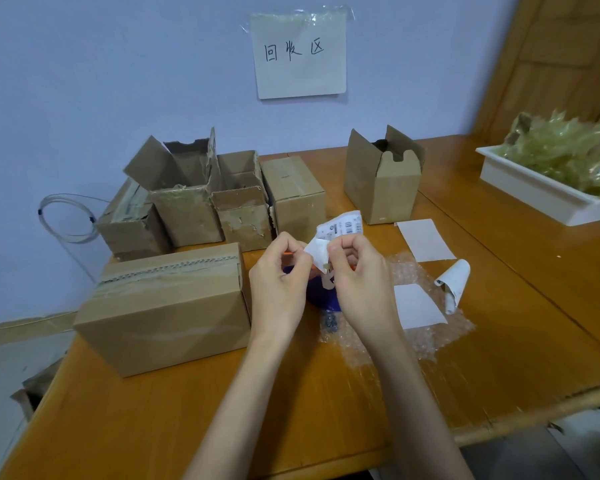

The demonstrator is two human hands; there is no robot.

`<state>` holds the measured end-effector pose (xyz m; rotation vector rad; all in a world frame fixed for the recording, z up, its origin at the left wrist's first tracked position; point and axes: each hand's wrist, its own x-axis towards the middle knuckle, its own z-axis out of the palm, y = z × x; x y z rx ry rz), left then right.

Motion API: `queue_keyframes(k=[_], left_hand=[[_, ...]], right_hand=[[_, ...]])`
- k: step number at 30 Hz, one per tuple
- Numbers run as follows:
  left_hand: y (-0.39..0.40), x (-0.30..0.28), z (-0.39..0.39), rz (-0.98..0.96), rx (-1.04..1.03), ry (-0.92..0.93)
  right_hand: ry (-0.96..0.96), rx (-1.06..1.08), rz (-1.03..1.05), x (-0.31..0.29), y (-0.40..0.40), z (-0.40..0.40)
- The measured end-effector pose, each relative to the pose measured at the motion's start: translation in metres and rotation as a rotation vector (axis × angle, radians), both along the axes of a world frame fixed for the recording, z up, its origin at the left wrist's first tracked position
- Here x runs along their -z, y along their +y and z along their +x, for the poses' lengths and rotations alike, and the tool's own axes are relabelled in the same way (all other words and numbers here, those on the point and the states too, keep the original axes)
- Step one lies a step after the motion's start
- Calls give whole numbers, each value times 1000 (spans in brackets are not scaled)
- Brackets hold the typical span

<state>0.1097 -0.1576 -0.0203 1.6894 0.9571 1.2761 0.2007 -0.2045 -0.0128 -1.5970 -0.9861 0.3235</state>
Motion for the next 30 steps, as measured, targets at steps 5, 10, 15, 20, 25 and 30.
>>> queue_keyframes(k=[5, 10, 15, 20, 25, 30], left_hand=[[0, 1, -1, -52, -42, -23], [-2, -1, -1, -289, -17, -171], [-3, 0, -1, -314, -32, -156], [2, 2, -4, -172, -99, -61], [-1, -3, -5, -127, -45, -101], [-5, -1, -7, -65, -12, -20]], right_hand=[[142, -31, -19, 3, -1, 4], [339, -72, -6, 2, 0, 3], [481, -76, 13, -2, -2, 2], [458, -103, -52, -5, -3, -3], [133, -79, -54, 3, -5, -5], [229, -67, 23, 1, -6, -2]])
